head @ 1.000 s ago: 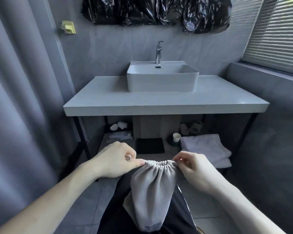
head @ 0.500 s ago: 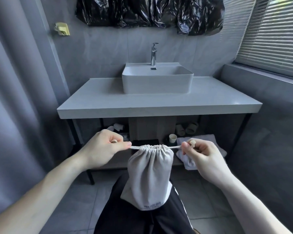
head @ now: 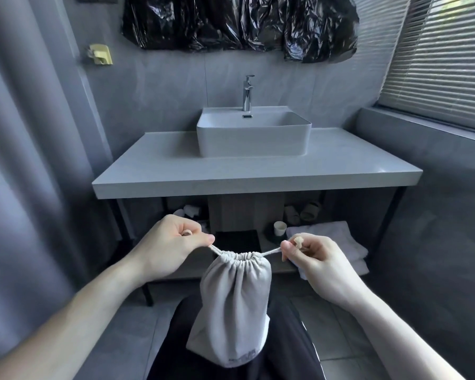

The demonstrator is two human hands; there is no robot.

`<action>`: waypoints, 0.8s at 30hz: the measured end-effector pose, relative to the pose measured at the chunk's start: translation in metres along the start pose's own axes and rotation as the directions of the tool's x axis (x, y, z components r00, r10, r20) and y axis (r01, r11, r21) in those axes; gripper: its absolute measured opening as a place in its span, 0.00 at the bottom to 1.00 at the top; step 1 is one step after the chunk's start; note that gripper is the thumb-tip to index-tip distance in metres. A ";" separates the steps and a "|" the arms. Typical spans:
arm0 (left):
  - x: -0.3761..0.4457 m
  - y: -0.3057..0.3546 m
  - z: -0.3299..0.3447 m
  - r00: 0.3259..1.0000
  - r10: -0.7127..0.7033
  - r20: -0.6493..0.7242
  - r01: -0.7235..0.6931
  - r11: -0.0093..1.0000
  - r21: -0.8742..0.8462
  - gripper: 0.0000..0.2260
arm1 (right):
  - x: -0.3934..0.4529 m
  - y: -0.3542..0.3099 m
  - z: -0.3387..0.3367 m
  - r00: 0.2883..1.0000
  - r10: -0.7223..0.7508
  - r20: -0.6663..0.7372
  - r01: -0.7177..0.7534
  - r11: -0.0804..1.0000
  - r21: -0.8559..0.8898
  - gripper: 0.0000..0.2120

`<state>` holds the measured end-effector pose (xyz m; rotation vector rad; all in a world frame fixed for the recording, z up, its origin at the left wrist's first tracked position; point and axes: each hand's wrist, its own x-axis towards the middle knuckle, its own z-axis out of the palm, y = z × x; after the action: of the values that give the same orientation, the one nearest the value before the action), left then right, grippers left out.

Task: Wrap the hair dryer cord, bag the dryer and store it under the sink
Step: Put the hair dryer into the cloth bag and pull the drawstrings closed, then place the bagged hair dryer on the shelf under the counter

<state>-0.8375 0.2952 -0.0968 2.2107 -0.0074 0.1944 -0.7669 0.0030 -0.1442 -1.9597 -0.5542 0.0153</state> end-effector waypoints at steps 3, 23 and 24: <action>-0.005 0.005 0.009 0.999 0.014 0.046 -0.012 0.999 -0.051 0.28 | -0.003 0.003 0.005 0.999 -0.011 0.053 0.017 0.993 -0.120 0.18; 0.028 -0.034 0.032 0.991 -0.091 0.095 0.112 0.964 -0.243 0.23 | 0.020 0.013 0.090 0.936 -0.136 0.326 0.238 0.924 -0.298 0.09; 0.032 -0.040 0.033 0.990 -0.113 0.090 0.132 0.957 -0.258 0.23 | 0.022 0.016 0.092 0.942 -0.137 0.306 0.230 0.929 -0.290 0.08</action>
<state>-0.7986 0.2950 -0.1431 1.9444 0.0597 0.0386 -0.7642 0.0846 -0.1939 -2.2311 -0.9814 0.0910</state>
